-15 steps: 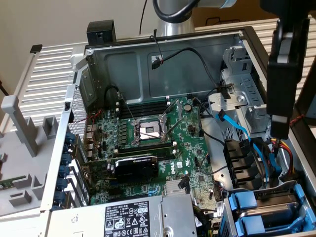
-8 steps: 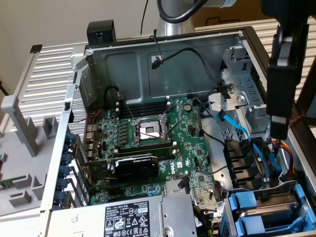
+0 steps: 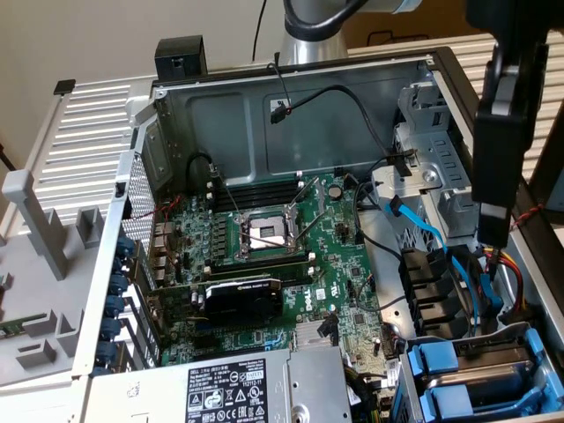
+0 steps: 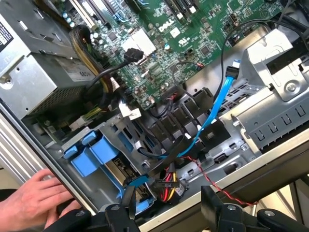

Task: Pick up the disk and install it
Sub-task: 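Insert the first disk wire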

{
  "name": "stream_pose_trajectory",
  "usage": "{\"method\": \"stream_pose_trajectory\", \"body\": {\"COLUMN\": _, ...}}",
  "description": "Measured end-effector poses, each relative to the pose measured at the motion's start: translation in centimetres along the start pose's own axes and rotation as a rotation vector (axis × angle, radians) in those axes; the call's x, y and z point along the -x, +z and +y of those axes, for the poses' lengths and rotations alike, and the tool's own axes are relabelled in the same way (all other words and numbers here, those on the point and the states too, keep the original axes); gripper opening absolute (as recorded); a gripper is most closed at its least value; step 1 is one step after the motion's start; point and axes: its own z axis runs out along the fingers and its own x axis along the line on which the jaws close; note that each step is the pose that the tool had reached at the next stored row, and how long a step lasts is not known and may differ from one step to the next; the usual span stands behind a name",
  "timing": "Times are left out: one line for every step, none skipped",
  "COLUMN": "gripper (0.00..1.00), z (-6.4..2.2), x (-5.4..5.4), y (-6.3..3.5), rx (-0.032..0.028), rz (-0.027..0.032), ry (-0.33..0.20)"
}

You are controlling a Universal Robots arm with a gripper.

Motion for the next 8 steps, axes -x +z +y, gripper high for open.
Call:
{"method": "stream_pose_trajectory", "body": {"gripper": 0.65, "z": -0.08, "x": 0.11, "y": 0.02, "rx": 0.0012, "rz": 0.001, "ry": 0.0}}
{"method": "stream_pose_trajectory", "body": {"gripper": 0.65, "z": -0.16, "x": 0.21, "y": 0.03, "rx": 0.0026, "rz": 0.0022, "ry": 0.0}}
{"method": "stream_pose_trajectory", "body": {"gripper": 0.65, "z": -0.22, "x": 0.29, "y": 0.07, "rx": 0.0046, "rz": 0.0037, "ry": 0.001}}
{"method": "stream_pose_trajectory", "body": {"gripper": 0.65, "z": -0.26, "x": 0.36, "y": 0.13, "rx": 0.0073, "rz": 0.0061, "ry": 0.001}}
{"method": "stream_pose_trajectory", "body": {"gripper": 0.65, "z": -0.28, "x": 0.4, "y": 0.21, "rx": 0.0107, "rz": 0.0089, "ry": 0.001}}
{"method": "stream_pose_trajectory", "body": {"gripper": 0.65, "z": -0.29, "x": 0.43, "y": 0.3, "rx": 0.0139, "rz": 0.0116, "ry": 0.003}}
{"method": "stream_pose_trajectory", "body": {"gripper": 0.65, "z": -0.31, "x": 0.46, "y": 0.38, "rx": 0.0168, "rz": 0.0141, "ry": 0.004}}
{"method": "stream_pose_trajectory", "body": {"gripper": 0.65, "z": -0.33, "x": 0.5, "y": 0.49, "rx": 0.019, "rz": 0.0159, "ry": 0.005}}
